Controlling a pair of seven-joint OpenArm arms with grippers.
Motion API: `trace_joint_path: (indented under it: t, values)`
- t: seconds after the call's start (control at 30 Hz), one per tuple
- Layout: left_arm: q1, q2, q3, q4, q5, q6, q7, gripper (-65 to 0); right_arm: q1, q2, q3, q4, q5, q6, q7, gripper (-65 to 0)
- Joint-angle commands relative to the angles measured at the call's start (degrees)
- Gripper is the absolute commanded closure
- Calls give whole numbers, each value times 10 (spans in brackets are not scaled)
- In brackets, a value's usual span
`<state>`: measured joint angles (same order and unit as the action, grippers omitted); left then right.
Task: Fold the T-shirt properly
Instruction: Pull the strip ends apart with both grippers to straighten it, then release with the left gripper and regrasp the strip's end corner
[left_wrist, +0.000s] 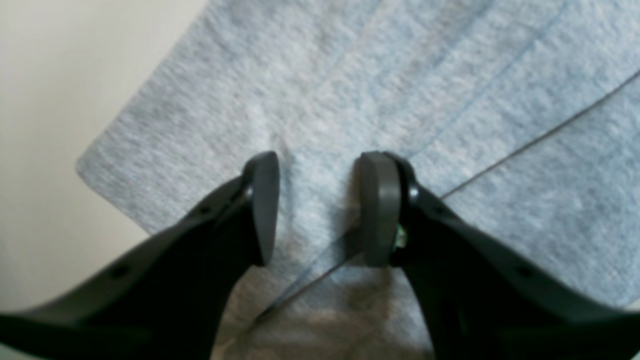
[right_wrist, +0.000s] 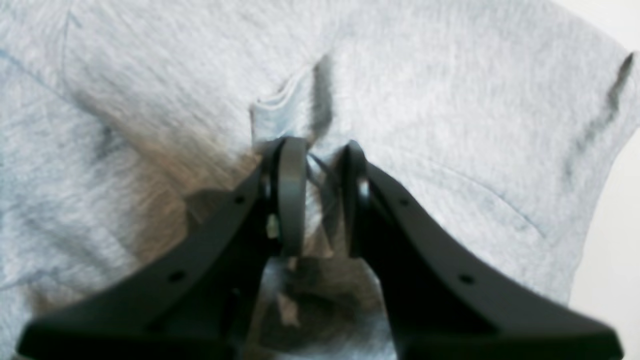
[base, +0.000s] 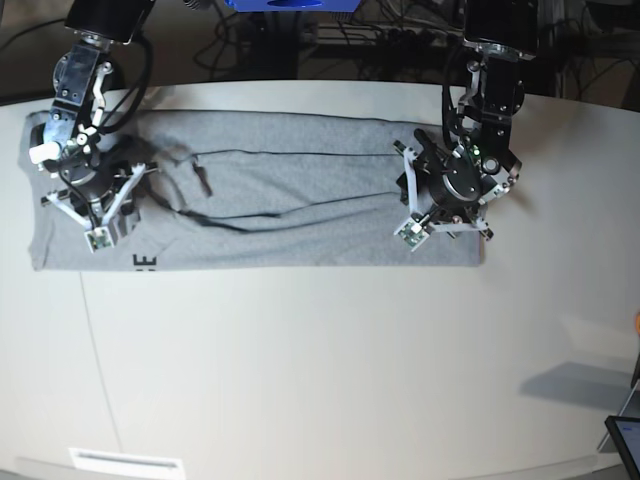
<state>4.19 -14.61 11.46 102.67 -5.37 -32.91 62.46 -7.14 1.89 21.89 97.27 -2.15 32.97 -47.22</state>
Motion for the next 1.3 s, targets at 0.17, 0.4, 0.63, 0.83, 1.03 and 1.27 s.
trace_joint_path:
  t: [0.17, 0.4, 0.63, 0.83, 1.03, 1.27]
  values:
    - [-6, -14, -3, 9, 4, 3, -3, -262, 5, 6, 3, 11, 0, 0, 5, -112]
    - [1, -9, -54, 63, -3, 3, -1, -262, 5, 5, -1, 129, 1, 0, 4, -112]
    - [20, 27, -187, 125, -31, 2, 30, -270, 2, 6, -1, 160, 1, 0, 6, -109]
    - [66, 28, -367, 116, -274, 2, 72, -274, -14, 5, -1, 160, 1, 0, 8, -110]
    - [86, 8, -526, 102, -477, 2, 140, -391, -16, 5, -1, 160, 1, 0, 5, -112]
    - [85, 7, -587, -72, -582, 2, 157, -400, -27, 6, 1, 162, 1, 0, 8, -106]
